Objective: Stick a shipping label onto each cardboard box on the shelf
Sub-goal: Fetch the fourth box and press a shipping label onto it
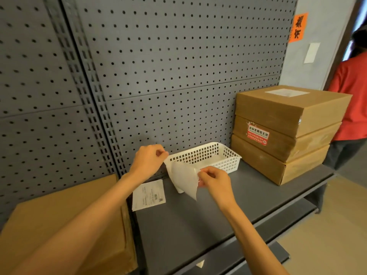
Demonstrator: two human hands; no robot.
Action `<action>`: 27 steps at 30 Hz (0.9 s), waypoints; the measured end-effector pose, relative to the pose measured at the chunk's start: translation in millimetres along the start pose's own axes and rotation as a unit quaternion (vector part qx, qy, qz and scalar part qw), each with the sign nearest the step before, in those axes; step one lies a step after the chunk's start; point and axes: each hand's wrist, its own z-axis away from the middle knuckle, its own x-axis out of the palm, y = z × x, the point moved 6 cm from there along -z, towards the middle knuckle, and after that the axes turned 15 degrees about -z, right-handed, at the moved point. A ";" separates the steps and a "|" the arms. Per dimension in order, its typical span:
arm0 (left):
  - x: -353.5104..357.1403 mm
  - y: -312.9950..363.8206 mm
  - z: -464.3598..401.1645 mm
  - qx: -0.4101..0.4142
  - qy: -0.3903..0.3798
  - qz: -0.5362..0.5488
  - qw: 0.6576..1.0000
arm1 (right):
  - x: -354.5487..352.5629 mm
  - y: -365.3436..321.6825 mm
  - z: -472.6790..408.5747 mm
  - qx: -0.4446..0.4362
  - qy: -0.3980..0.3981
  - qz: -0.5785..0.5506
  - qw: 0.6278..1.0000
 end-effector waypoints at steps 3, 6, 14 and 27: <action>-23.8 -14.6 21.0 -0.035 -0.004 0.068 0.997 | 23.3 -16.7 3.6 -0.039 -0.008 -0.009 0.999; -33.4 -27.6 43.7 -0.101 -0.069 0.211 0.970 | 55.8 -33.6 13.9 -0.094 -0.030 0.002 0.995; -54.1 -72.7 96.2 -0.206 -0.092 0.405 0.886 | 142.9 -35.5 58.1 -0.162 -0.164 0.060 0.971; -95.3 -153.5 140.4 -0.255 -0.001 0.333 0.908 | 191.0 -41.4 86.8 -0.136 -0.168 0.070 0.974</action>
